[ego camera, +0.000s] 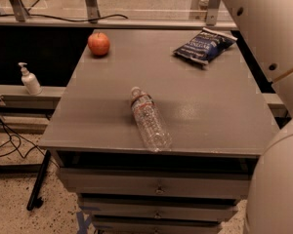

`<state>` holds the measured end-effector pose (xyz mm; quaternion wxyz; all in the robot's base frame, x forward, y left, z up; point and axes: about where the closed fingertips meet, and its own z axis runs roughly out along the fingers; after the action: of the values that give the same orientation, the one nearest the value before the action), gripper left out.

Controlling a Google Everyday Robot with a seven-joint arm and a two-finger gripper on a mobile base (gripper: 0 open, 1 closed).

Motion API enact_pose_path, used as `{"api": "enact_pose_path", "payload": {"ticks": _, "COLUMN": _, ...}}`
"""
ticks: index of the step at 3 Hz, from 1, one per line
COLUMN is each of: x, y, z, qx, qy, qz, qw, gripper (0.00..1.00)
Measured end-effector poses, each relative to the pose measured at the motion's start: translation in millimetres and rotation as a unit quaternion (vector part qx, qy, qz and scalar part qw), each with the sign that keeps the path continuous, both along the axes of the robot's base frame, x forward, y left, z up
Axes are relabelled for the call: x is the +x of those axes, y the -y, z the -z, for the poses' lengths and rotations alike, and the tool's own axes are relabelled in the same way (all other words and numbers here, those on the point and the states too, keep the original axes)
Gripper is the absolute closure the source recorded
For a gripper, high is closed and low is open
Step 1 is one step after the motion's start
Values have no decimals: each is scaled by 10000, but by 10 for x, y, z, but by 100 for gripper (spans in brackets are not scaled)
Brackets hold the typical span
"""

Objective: Pick apple

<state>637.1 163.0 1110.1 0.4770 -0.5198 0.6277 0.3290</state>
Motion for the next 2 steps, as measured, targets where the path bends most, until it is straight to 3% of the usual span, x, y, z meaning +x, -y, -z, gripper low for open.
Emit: {"api": "enact_pose_path", "payload": {"ticks": 2, "x": 340, "y": 517, "z": 597, "qx": -164, "qy": 133, "qz": 171, "qw": 9996, "gripper": 0}}
